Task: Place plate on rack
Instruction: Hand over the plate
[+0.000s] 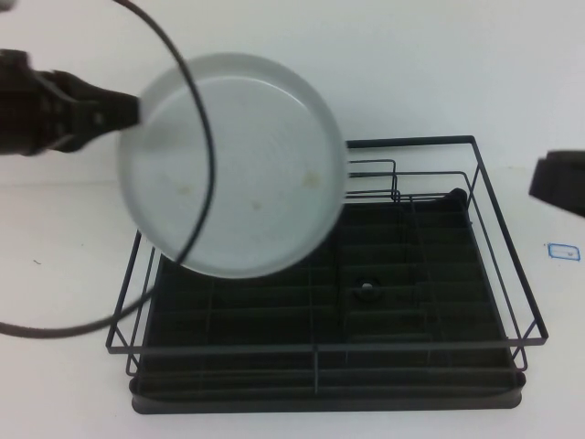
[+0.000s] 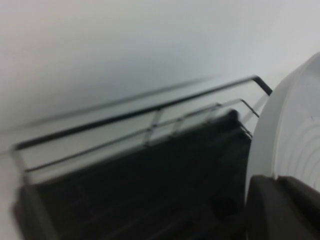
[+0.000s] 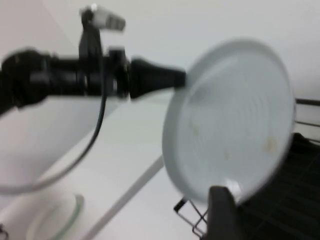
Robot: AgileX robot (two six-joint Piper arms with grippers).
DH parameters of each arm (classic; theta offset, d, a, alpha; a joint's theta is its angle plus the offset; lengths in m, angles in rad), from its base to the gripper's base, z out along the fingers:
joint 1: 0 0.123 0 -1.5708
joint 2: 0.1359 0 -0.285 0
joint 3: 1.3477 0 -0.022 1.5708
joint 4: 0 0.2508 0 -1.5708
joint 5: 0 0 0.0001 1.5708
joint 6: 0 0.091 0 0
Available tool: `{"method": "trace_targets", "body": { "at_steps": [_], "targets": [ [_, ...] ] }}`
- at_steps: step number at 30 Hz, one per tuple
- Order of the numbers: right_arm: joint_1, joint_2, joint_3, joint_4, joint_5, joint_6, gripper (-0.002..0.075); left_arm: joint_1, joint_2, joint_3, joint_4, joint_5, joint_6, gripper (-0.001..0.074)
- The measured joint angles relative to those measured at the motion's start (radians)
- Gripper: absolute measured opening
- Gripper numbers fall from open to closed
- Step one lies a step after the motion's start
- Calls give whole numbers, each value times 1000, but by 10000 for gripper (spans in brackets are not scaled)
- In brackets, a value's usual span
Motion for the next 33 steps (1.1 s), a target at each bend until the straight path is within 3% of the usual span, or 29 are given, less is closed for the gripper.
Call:
{"method": "trace_targets", "body": {
  "at_steps": [4, 11, 17, 26, 30, 33],
  "targets": [
    [0, 92, -27, 62, -12, -20, 454, -70, 36, 0, -4, -9, 0, 1],
    [49, 251, -42, 142, -42, -58, 445, -151, 106, 0, -77, -23, 61, 1],
    [162, 351, -42, 176, -134, -138, 418, -158, 154, 2, -112, -18, 81, 1],
    [171, 445, -46, 190, -176, -168, 416, -159, 156, 2, -126, -14, 92, 1],
    [171, 475, -69, 190, -169, -169, 379, -164, 156, 2, -127, -14, 94, 1],
    [178, 486, -89, 191, -159, -169, 303, -164, 156, 2, -128, -10, 94, 5]
  ]
}}
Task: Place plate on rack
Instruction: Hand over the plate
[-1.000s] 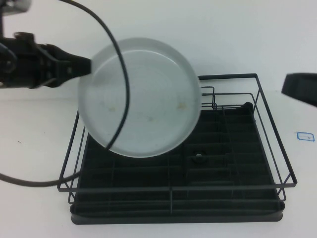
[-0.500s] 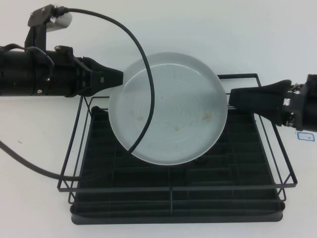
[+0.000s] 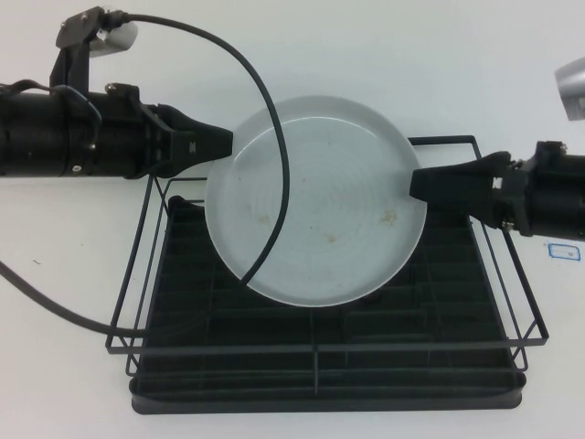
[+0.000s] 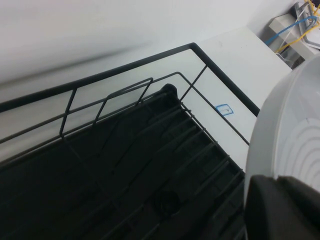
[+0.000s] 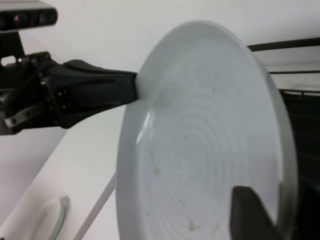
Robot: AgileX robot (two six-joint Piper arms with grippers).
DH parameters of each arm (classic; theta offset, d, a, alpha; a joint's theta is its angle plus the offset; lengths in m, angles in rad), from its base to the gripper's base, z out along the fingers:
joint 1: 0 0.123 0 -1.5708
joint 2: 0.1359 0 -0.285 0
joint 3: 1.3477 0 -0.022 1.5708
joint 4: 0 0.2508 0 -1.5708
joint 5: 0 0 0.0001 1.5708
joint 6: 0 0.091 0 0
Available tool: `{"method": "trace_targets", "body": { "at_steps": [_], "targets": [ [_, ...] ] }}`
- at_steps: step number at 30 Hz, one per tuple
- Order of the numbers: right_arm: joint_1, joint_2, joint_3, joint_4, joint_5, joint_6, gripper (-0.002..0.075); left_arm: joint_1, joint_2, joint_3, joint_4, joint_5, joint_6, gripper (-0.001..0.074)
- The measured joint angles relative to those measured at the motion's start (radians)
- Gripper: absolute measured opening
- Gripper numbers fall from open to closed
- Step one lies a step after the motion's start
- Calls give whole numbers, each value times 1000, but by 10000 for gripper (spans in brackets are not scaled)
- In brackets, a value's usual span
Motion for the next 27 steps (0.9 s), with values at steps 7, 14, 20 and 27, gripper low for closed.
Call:
{"method": "trace_targets", "body": {
  "at_steps": [7, 14, 20, 27],
  "targets": [
    [14, 4, -23, 0, -21, -17, 120, 0, 0, 0, -3, 3, 15, 1],
    [12, 11, -23, 0, -79, -53, 60, 5, 0, 0, -100, 81, 127, 57],
    [13, 11, -23, -8, -86, -110, 41, 3, -4, 0, -188, 230, 219, 403],
    [21, 11, -100, -21, -103, -130, 34, 8, -30, -2, -240, 350, 237, 404]
  ]
}}
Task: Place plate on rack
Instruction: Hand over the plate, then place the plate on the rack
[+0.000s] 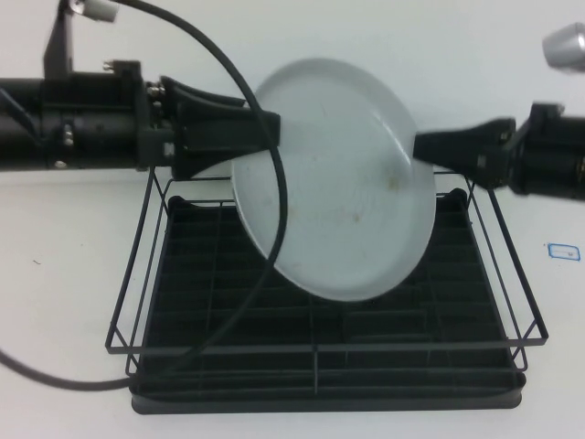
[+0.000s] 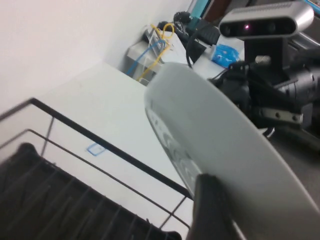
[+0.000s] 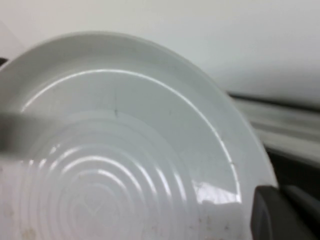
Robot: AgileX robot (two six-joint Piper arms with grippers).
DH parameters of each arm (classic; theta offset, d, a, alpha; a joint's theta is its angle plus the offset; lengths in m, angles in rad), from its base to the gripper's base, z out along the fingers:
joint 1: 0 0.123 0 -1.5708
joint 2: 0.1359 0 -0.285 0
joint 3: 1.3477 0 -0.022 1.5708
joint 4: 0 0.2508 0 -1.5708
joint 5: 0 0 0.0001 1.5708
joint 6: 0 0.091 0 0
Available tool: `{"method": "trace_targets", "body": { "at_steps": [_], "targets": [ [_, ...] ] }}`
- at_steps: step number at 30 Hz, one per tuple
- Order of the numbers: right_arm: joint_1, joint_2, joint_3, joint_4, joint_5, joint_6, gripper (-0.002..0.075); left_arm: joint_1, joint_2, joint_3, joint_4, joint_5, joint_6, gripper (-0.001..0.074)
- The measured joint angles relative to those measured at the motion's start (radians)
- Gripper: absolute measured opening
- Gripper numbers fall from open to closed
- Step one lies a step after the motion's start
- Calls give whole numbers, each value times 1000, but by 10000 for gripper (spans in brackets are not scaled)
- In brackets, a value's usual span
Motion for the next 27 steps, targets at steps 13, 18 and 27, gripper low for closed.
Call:
{"method": "trace_targets", "body": {
  "at_steps": [13, 18, 27],
  "targets": [
    [2, 0, -363, -315, -219, 6, 34, 179, -242, 0, 42, 20, 43, 1],
    [2, 9, -464, -530, -248, 6, 34, 179, -316, 22, 241, -94, 50, 1],
    [68, 145, -522, -908, -379, 0, 34, 180, -426, 308, 343, -496, 31, 1]
  ]
}}
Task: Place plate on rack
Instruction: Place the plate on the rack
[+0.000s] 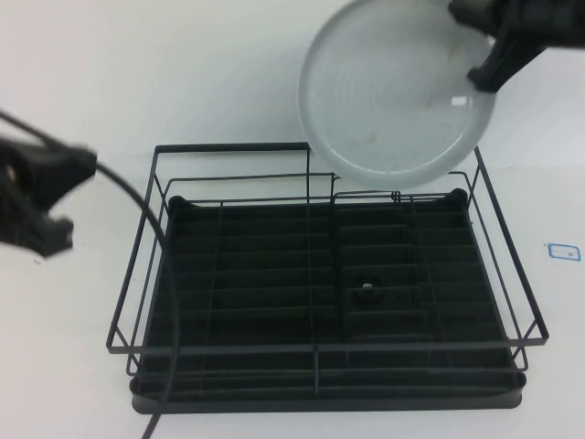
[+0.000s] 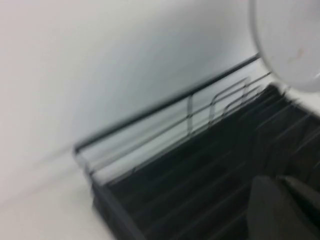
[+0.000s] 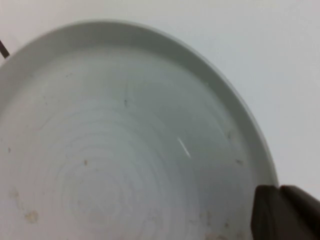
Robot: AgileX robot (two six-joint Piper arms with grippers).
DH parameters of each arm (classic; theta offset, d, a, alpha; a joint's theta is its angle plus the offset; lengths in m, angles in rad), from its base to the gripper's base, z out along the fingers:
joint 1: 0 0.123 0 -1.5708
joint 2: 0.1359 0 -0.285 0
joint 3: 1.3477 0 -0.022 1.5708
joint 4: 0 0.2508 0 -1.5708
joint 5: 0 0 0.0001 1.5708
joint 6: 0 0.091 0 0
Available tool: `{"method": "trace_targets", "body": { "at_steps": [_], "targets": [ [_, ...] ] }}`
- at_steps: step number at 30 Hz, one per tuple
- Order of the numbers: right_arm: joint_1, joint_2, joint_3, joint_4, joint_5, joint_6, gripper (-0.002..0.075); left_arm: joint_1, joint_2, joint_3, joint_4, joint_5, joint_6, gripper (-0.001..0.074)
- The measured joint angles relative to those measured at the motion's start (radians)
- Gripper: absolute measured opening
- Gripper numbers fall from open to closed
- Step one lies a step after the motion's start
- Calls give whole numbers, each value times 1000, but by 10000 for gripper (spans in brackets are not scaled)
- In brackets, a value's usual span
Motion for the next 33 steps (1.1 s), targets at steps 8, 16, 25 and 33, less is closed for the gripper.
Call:
{"method": "trace_targets", "body": {
  "at_steps": [8, 16, 25, 33],
  "targets": [
    [51, 118, 0, -66, -209, -109, 33, 0, -27, 136, -91, -125, 88, 1],
    [77, 146, -1, -66, -322, -218, 33, 0, -27, 136, -134, -110, 132, 1],
    [102, 184, -8, -66, -394, -254, 33, 0, -27, 136, -135, -110, 151, 1],
    [142, 219, -8, -104, -433, -256, 33, 0, -27, 136, -158, -112, 182, 1]
  ]
}}
